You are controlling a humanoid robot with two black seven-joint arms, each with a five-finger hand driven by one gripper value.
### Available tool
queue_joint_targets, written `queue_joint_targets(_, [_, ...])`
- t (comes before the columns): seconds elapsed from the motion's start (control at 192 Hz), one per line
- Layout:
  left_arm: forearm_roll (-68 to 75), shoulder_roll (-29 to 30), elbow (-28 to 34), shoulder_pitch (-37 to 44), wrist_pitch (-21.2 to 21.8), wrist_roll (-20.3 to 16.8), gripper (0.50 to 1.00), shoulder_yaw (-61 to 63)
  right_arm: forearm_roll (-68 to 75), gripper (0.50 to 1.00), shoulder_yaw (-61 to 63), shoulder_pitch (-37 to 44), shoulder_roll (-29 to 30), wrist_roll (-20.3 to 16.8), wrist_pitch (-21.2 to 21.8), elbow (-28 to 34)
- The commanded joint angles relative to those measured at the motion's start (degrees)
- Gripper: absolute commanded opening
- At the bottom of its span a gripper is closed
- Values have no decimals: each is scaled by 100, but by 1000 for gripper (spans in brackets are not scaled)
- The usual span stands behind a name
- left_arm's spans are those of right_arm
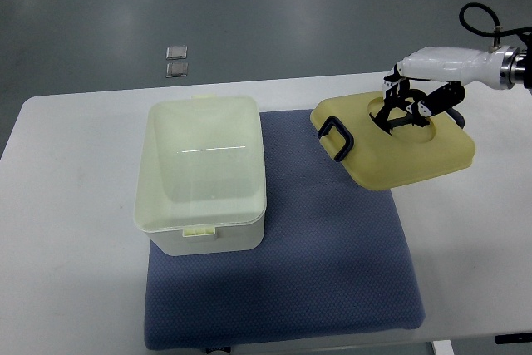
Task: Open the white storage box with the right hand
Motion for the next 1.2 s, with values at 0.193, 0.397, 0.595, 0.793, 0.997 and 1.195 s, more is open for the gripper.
queue_joint_targets(0.193, [-9, 0, 9, 0, 1, 0, 1000, -28, -53, 500, -1, -511, 772, -13, -418, -282])
queue_joint_targets(0.397, [-9, 0, 9, 0, 1, 0, 1000, -28, -44, 500, 43, -599, 1036, -13, -489, -335])
queue_joint_targets(0.595, [-9, 0, 9, 0, 1, 0, 1000, -37, 0, 500, 61, -687, 1326, -13, -656, -397])
queue_joint_targets(0.793, [-9, 0, 9, 0, 1, 0, 1000, -46, 61, 500, 70, -828, 1537, -13, -770, -537])
queue_joint_targets(0.997, [-9, 0, 9, 0, 1, 0, 1000, -46, 158, 860, 342, -1004, 1581, -30, -823, -572])
queue_joint_targets(1.195, [-9, 0, 9, 0, 1, 0, 1000, -45, 527, 915, 852, -1074, 1520, -65, -770, -590])
